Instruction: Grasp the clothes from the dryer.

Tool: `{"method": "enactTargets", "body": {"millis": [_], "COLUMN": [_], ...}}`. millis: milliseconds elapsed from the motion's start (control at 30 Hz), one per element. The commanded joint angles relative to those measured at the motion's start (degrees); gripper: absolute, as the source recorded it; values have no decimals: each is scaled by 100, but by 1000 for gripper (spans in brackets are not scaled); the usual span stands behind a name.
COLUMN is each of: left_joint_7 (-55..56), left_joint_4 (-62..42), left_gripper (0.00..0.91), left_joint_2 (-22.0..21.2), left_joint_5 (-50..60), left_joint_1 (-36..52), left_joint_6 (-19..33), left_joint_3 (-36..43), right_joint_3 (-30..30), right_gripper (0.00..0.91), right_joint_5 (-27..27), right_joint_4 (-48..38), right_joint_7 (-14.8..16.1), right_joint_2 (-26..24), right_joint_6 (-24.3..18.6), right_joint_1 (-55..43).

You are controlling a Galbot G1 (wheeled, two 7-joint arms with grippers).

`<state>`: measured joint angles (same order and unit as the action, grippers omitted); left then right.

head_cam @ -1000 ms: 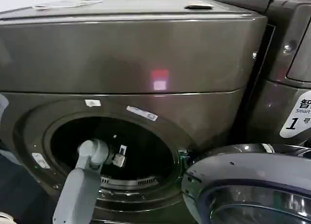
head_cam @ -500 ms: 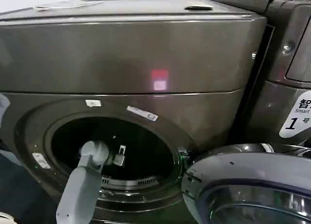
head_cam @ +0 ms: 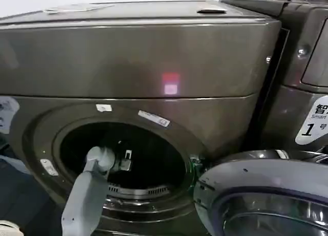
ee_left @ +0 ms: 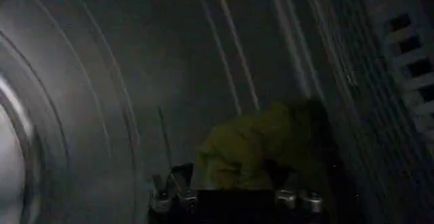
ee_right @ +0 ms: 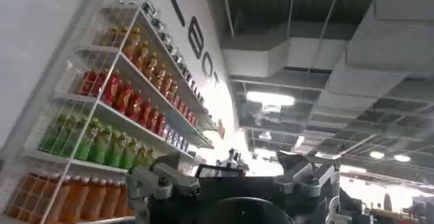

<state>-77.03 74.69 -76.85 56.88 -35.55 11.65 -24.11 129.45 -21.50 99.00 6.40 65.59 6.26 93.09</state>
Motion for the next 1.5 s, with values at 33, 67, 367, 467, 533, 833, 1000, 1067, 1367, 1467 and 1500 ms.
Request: {"method": "enactTargets", "body": {"millis": [33,67,367,467,533,833,1000,1067,1367,1467,1500], "left_joint_7": [-11,-10,1568,3044,3780,6406,7497,7768,8301,8340,8345], "left_joint_4": [-48,-39,364,470,550,1404,1668,1758,1807,1780,1771], "left_gripper": [0,0,0,0,0,0,0,0,0,0,0], "left_joint_2": [0,2,-72,-247,-370,-861,-1132,-1304,-1613,-1618,-1626], "left_joint_5": [-578,-644,-1841,-2322,-2654,-4108,-4700,-4908,-5250,-5271,-5275], "left_joint_1": [7,14,82,192,325,217,-93,-236,-650,-683,-682], "left_joint_6": [-276,-298,-990,-1624,-2065,-3379,-3253,-3247,-3251,-3251,-3260], "left_joint_3": [17,15,-38,-34,-45,-134,-85,-130,-189,-164,-163], "right_joint_3": [-6,-7,5,-15,-27,-48,-12,-5,11,13,12], "right_gripper": [907,907,907,907,907,907,907,907,907,907,907], "right_joint_5": [-2,0,-107,-131,-130,-247,-299,-334,-384,-384,-383], "right_joint_4": [4,-3,31,63,117,183,154,147,163,166,167], "right_joint_7": [-5,-5,-103,-94,-86,-132,-231,-266,-292,-298,-296], "right_joint_2": [17,17,21,51,76,156,147,143,164,174,186], "right_joint_6": [0,-2,95,78,66,-146,-165,-165,-228,-229,-228], "right_joint_1": [-3,-2,-2,5,5,-9,15,10,73,73,73]}}
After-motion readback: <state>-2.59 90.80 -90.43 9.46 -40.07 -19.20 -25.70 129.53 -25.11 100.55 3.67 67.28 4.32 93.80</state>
